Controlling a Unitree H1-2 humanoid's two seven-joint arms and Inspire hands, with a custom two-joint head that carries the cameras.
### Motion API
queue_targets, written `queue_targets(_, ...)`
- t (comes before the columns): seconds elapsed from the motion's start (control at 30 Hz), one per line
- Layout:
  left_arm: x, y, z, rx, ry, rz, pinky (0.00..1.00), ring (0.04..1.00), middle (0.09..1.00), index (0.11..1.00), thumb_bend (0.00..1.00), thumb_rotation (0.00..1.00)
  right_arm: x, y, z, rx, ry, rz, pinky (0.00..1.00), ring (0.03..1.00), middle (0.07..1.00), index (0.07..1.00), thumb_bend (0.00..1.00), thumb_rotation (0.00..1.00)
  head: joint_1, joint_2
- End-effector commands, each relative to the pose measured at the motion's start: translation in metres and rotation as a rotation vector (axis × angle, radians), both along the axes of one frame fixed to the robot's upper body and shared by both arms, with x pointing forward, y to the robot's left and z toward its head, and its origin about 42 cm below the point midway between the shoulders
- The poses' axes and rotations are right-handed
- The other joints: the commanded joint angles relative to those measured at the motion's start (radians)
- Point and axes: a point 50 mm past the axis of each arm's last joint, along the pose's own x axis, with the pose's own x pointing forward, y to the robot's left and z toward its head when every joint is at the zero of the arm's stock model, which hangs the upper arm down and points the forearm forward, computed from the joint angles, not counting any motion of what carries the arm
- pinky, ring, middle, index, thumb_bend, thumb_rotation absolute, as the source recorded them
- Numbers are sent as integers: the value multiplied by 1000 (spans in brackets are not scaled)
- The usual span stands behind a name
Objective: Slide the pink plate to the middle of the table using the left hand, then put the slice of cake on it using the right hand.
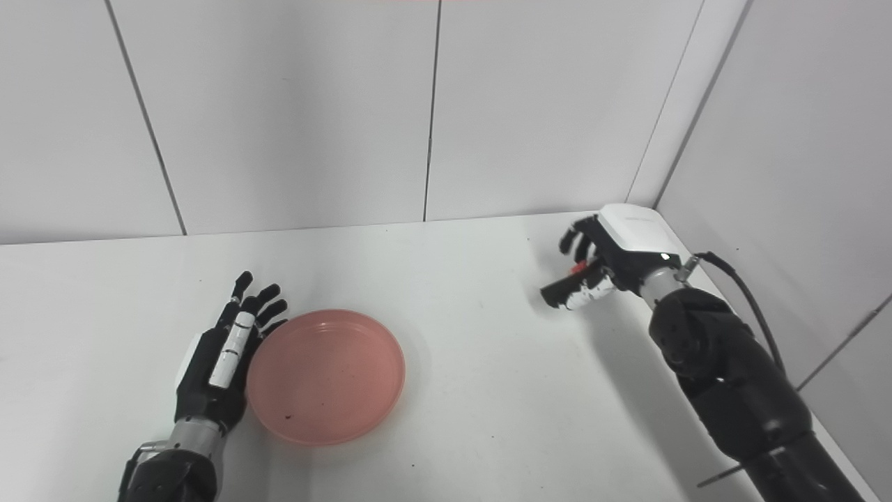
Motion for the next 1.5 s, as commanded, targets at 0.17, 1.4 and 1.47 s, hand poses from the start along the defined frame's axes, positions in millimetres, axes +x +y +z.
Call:
queue_targets(0.17, -3, -3, -18, 31, 79, -11, 794, 866, 903, 1000, 674, 737, -19, 50, 63, 2, -106, 72, 362, 395, 497, 546, 513, 0, 10, -1)
queue_targets(1.4, 2, -47, -28, 39, 53, -63, 780, 859, 908, 1000, 693, 843, -4, 212, -16, 125, 56, 599, 326, 378, 492, 551, 510, 0, 260, 17)
queue_targets(1.47, 2, -46, -29, 30, 57, -62, 787, 864, 909, 1000, 684, 840, -3, 213, -25, 131, 68, 600, 325, 376, 488, 554, 509, 0, 257, 19)
